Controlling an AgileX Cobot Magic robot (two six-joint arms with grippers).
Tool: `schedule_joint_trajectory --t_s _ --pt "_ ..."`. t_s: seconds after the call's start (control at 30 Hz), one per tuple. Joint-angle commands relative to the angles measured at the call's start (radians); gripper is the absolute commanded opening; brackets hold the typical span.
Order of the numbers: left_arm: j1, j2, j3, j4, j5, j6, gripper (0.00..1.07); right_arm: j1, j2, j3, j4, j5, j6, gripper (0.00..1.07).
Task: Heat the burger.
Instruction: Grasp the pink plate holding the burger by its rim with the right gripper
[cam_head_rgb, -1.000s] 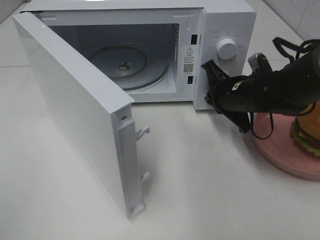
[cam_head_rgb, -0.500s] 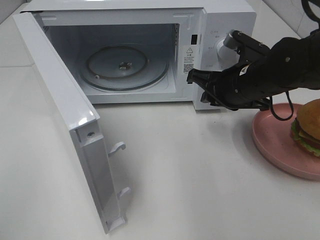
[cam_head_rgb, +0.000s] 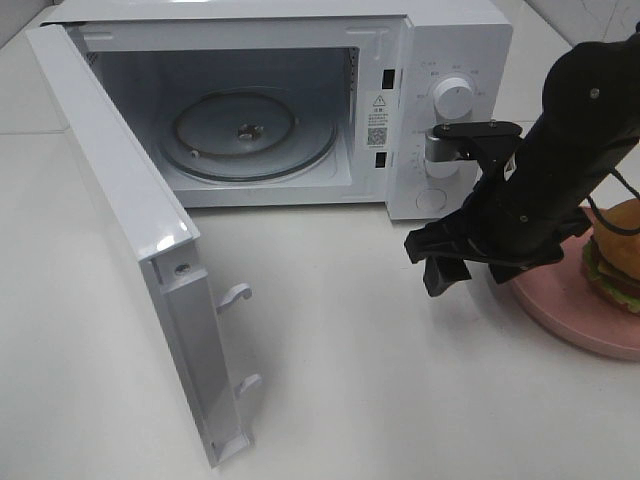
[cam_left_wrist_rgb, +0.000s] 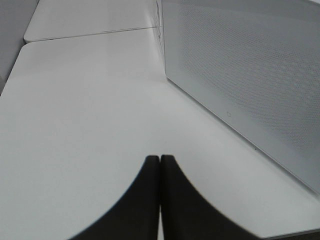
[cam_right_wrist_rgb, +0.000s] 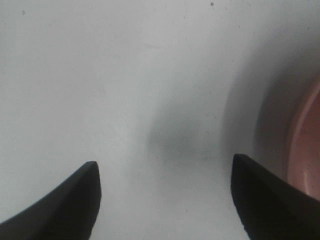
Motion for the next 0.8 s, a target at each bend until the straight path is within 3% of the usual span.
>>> schedule_joint_trajectory --t_s 0.03,0.37,0.67,0.8 --pt "0.004 -0.02 0.001 -0.001 -0.011 -0.001 0.0 -0.002 -0.01 -0.024 -0.027 0.103 -0.015 0.72" --pt "0.004 -0.02 0.001 -0.001 -0.011 -0.001 0.0 -0.002 -0.01 -0.048 -0.114 0.233 0.001 0.72" --pt "0.004 -0.02 0.001 -0.001 -0.011 -0.001 0.0 -0.007 -0.001 -0.048 -0.236 0.211 0.05 0.72" --pt "0.004 -0.02 0.001 -0.001 -0.011 0.0 0.0 -0.065 0.041 -0.074 -0.237 0.205 0.037 0.71"
